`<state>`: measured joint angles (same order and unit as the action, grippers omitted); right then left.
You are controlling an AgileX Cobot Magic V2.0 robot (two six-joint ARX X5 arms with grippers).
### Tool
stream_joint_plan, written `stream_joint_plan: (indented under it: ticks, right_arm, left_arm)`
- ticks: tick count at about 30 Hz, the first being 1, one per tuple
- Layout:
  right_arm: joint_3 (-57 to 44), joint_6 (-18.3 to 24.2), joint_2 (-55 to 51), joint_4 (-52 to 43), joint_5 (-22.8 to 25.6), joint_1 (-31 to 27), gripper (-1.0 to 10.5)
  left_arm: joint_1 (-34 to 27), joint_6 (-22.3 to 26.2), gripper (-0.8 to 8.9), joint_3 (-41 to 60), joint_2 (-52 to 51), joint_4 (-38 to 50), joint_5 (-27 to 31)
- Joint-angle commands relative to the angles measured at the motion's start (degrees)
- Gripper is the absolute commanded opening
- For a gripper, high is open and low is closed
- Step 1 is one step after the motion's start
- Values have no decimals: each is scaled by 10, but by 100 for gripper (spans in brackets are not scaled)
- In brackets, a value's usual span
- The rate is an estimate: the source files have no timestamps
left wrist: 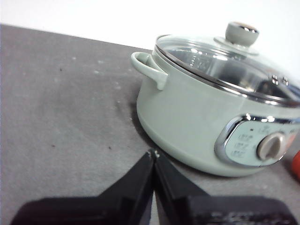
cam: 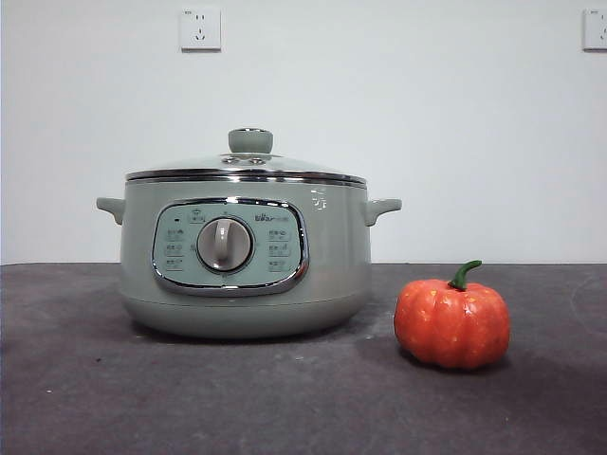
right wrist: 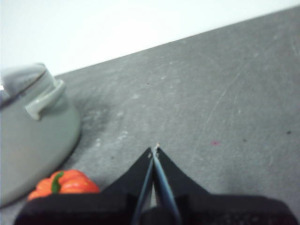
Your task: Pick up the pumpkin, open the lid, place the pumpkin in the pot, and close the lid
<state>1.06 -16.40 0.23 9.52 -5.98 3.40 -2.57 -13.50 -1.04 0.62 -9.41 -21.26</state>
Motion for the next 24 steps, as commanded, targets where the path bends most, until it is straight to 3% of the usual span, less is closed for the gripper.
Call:
stream_joint_plan:
  ticks: [1, 6, 17, 20, 24]
  right_arm:
    - [0, -51, -1, -4, -1, 0, -9]
    - [31, -88, -1, -2, -19, 0, -10]
    - [159, -80, 82, 82, -107, 1, -11]
    - [205, -56, 124, 113, -151, 1, -12]
    - [282, -18, 193, 169, -204, 2, -12]
  left_arm:
    - [-1, -74, -8, 8, -2, 0, -11]
    - [-1, -107, -8, 0, -2, 0, -36]
    - [-1, -118, -8, -142, 25, -55, -61]
    - [-1, -99, -8, -189, 60, -91, -64]
    - [-1, -21, -8, -264, 116, -162, -78]
